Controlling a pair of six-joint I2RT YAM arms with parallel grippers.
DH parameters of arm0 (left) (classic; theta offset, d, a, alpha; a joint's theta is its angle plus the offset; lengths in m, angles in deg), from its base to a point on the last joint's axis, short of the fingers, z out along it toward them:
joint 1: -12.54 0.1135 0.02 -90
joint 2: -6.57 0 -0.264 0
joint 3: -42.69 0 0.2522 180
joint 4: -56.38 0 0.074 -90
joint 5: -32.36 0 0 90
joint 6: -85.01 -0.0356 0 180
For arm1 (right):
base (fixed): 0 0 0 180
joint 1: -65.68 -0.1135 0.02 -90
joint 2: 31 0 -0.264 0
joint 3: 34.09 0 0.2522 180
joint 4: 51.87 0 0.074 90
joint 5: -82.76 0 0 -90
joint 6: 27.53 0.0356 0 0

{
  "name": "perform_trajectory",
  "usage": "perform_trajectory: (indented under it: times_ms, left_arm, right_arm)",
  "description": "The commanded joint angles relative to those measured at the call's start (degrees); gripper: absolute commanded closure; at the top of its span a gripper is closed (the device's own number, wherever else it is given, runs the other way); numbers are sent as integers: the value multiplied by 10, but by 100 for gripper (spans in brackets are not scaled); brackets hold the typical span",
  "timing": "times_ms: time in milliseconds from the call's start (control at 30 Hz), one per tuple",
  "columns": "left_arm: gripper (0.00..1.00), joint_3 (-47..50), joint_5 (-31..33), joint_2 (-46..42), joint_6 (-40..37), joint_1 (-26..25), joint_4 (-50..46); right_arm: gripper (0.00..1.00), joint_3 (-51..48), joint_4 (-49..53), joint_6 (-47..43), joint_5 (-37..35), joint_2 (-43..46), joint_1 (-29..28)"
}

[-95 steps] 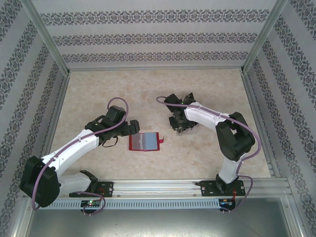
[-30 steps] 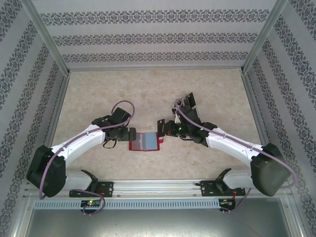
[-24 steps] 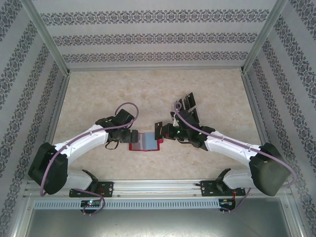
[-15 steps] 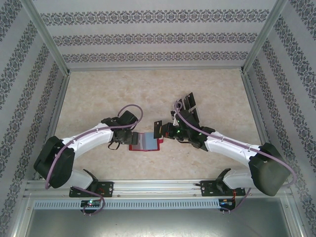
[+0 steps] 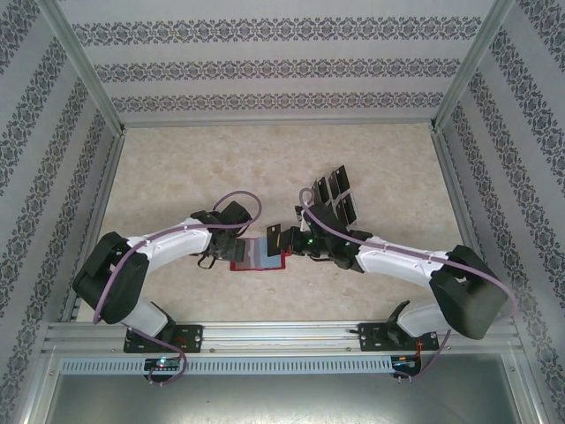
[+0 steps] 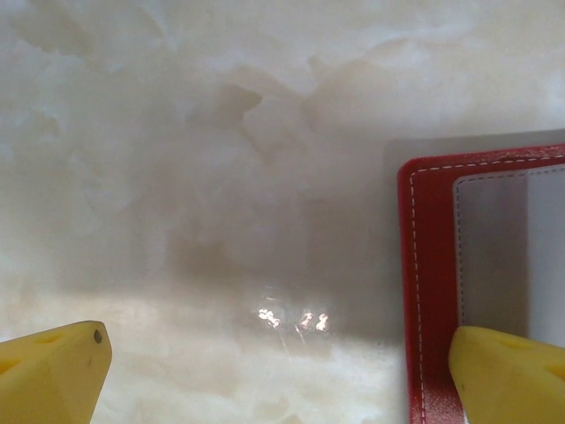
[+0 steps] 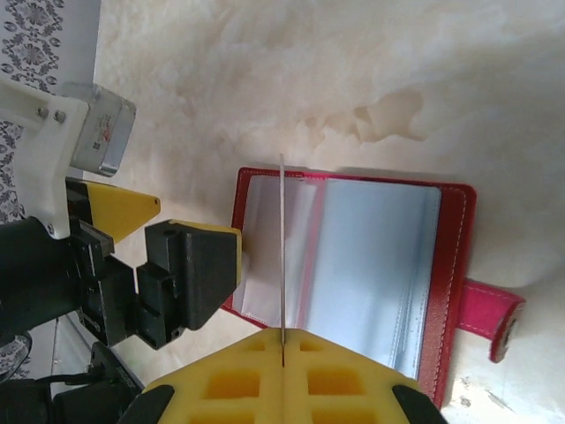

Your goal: Put the credit cards into the card holder

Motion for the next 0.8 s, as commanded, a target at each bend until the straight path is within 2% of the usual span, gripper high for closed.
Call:
perform_trajectory:
  times_ms: [0,333,767]
  left_arm:
    - [2,1,16,8,2,-8,-15]
    - [2,13,4,7,8,-9,4]
    - [2,12,8,3,8,-10,1]
  right_arm:
    - [100,-16,-51,16,-7,-17,-13]
    - [100,-66,-193,64,-32,-62,-40]
    - [100,-67,-261,90,-26,-126,-45]
